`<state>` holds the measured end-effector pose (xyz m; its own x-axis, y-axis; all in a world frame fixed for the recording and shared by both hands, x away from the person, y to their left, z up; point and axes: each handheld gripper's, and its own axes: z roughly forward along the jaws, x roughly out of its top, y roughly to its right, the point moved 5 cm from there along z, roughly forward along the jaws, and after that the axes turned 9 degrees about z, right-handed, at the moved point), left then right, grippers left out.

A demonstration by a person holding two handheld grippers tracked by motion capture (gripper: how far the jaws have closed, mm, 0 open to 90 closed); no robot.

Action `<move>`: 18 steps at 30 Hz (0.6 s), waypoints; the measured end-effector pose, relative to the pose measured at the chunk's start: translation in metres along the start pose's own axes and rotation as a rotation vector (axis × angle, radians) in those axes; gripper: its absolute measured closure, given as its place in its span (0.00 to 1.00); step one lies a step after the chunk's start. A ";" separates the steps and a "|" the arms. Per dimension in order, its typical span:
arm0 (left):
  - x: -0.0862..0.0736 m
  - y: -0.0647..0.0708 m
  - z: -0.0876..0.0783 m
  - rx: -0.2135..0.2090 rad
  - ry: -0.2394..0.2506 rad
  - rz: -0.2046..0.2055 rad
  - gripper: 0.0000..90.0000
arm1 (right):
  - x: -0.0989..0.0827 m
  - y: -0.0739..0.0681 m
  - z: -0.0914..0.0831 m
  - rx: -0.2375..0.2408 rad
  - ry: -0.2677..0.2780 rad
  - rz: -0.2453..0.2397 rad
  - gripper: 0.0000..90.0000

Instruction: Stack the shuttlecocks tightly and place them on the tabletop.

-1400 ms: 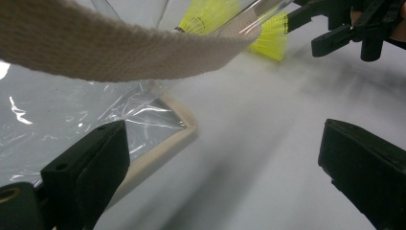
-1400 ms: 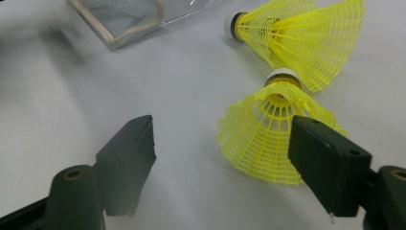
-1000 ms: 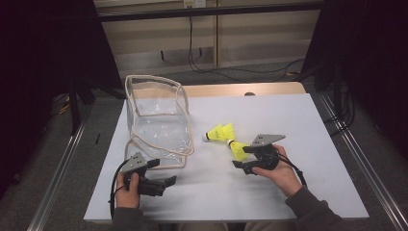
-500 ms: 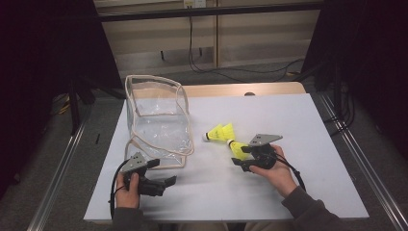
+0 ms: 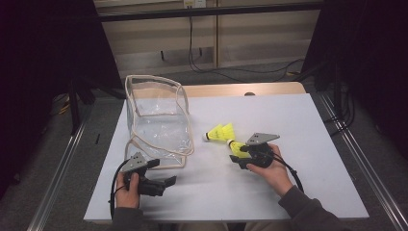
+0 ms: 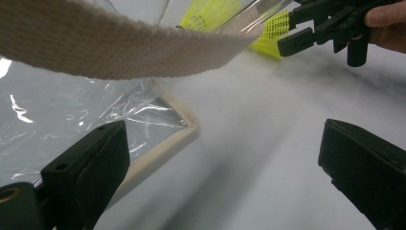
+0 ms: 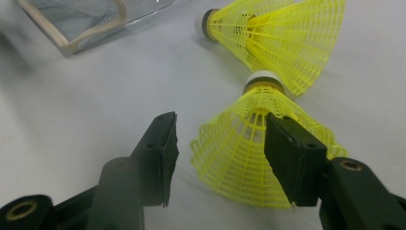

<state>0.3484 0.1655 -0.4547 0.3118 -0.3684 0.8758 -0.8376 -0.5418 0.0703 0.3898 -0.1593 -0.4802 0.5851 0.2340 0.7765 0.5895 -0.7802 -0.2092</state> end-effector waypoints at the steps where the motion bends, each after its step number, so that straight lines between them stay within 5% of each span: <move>1: 0.000 0.000 0.000 0.001 0.000 0.000 0.04 | 0.000 0.000 0.001 0.003 0.000 0.004 0.51; 18: 0.000 0.000 0.000 0.001 -0.003 -0.001 0.04 | -0.003 0.001 0.004 0.021 -0.014 0.004 0.74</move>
<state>0.3485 0.1659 -0.4550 0.3145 -0.3701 0.8742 -0.8368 -0.5429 0.0712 0.3912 -0.1583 -0.4848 0.5950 0.2392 0.7673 0.5985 -0.7690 -0.2245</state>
